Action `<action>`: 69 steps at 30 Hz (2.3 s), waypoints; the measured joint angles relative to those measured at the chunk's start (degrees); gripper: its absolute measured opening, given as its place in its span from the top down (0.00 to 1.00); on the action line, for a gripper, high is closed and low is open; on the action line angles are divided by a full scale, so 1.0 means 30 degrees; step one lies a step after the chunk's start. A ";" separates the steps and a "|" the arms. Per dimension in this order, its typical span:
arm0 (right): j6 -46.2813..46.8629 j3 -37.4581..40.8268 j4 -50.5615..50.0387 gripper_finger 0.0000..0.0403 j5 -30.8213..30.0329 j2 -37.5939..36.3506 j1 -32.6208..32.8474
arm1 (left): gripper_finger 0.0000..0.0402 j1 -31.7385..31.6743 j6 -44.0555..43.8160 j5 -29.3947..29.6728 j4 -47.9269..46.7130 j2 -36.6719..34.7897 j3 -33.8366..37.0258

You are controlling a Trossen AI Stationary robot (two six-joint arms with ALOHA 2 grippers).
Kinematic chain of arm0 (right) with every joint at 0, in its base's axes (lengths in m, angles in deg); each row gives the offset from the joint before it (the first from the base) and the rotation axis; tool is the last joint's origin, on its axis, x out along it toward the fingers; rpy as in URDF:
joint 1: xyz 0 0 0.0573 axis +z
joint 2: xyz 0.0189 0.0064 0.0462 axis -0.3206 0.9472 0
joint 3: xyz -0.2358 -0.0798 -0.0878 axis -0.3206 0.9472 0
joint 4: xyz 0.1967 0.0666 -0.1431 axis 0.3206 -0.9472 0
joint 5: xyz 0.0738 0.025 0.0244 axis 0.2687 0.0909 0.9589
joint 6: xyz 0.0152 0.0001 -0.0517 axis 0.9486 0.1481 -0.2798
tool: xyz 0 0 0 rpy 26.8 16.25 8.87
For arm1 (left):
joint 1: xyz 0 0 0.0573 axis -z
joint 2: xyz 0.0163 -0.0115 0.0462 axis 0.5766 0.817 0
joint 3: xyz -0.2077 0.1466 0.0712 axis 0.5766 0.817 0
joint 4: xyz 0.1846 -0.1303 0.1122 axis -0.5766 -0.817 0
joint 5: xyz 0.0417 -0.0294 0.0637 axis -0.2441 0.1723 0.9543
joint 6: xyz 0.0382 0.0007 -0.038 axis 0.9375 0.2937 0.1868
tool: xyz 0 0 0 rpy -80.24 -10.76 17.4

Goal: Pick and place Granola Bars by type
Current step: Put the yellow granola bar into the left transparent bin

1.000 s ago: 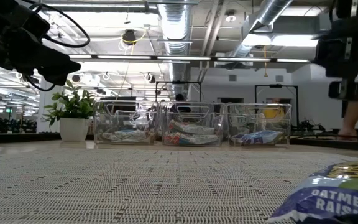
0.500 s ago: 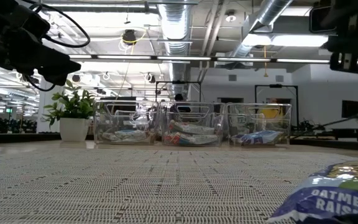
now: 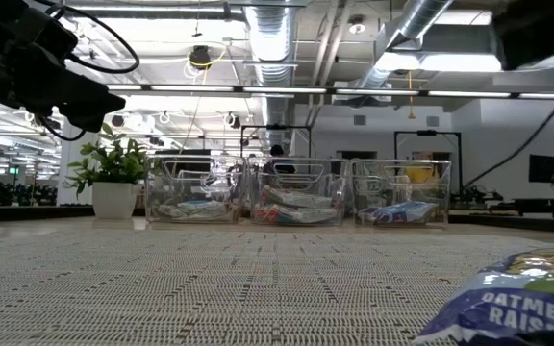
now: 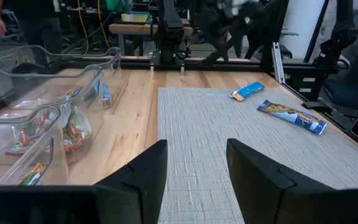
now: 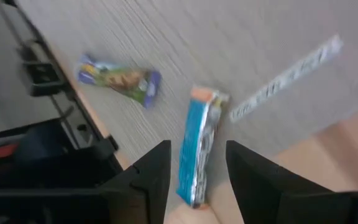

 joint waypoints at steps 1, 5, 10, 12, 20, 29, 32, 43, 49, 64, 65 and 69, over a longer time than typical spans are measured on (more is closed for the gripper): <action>0.0568 -0.0208 -0.0003 0.64 0.0001 0.0598 0.0387 | 0.61 0.0000 -0.0022 0.0000 0.0000 0.0000 0.0000; 0.1901 -0.1395 0.0005 0.63 -0.0062 0.2742 0.1850 | 0.61 0.0000 -0.0008 0.0007 0.0000 0.0003 0.0000; 0.2219 -0.3175 -0.0092 0.64 -0.0090 0.5286 0.3182 | 0.61 0.0000 -0.0129 0.0007 0.0000 0.0007 0.0000; 0.2241 -0.3716 -0.0532 0.65 -0.0276 0.6157 0.3520 | 0.61 0.0000 -0.0070 0.0007 0.0000 0.0007 0.0000; 0.2671 -0.4847 -0.2300 0.65 -0.0605 0.8624 0.3929 | 0.61 0.0000 -0.0048 0.0005 0.0000 0.0007 0.0000; 0.2678 -0.4869 -0.1998 0.65 -0.1533 0.8776 0.3982 | 0.61 0.0000 0.0016 0.0000 0.0000 0.0007 0.0000; 0.2672 -0.4870 -0.1942 0.65 -0.1582 0.9138 0.4046 | 0.61 0.0007 -0.0073 0.0000 0.0000 0.0007 0.0000; 0.1253 -0.4847 -0.0328 0.65 -0.1494 1.0835 0.4046 | 0.61 0.0007 -0.0024 -0.0002 0.0000 0.0007 0.0000; 0.1163 -0.4854 -0.0250 0.71 -0.1508 1.0990 0.4046 | 0.61 0.0006 -0.0137 -0.0005 0.0004 0.0007 0.0000; 0.1163 -0.4847 0.1387 0.95 -0.1530 1.0954 0.3941 | 0.61 0.0007 -0.0137 -0.0007 0.0000 0.0007 0.0007; 0.1163 -0.4847 0.1702 0.94 -0.1530 1.0954 0.3881 | 0.61 0.0007 -0.0131 -0.0007 0.0000 0.0007 0.0000; 0.1163 -0.4847 0.2761 0.91 -0.1843 1.0607 0.3614 | 0.61 0.0007 -0.0003 -0.0007 0.0000 0.0007 0.0000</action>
